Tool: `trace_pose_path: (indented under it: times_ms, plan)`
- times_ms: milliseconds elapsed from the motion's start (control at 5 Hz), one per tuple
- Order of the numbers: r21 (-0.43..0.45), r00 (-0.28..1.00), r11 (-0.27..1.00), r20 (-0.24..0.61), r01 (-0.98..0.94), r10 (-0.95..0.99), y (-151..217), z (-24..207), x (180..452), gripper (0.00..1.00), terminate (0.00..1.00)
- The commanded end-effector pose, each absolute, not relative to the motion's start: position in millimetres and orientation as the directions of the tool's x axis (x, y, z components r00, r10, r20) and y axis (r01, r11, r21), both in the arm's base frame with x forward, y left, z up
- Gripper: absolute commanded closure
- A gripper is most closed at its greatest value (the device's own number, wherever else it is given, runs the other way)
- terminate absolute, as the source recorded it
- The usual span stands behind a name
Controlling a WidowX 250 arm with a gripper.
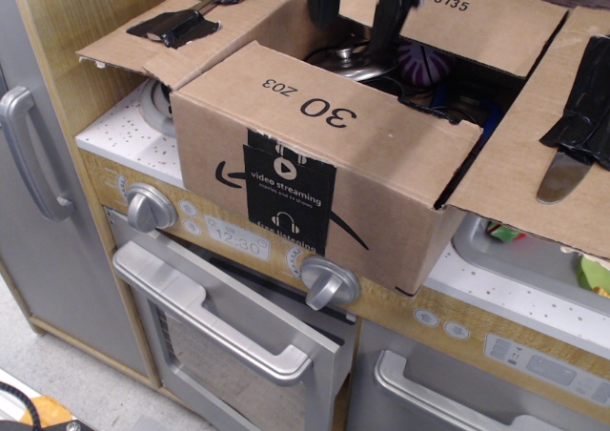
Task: Open large4fbox flaps
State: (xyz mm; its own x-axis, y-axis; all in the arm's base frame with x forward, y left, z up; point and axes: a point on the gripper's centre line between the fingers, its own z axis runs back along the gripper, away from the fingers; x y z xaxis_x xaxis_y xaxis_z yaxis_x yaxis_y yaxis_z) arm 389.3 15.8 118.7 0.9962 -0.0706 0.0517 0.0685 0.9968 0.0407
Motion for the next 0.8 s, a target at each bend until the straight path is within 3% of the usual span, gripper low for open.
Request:
trace_pose_path:
  times_ms: [0, 200, 600]
  plan:
    - [-0.024, 0.995, 0.999, 0.094, 0.039, -0.037, 17.9, 116.4, 395.8, 0.0, 0.0]
    - [-0.07, 0.997, 0.997, 0.068, 0.025, -0.02, 17.1, 107.5, 396.5, 0.0, 0.0]
    - [-0.141, 0.992, 0.99, -0.118, 0.016, -0.033, 18.0, 97.4, 391.7, 0.0, 0.0]
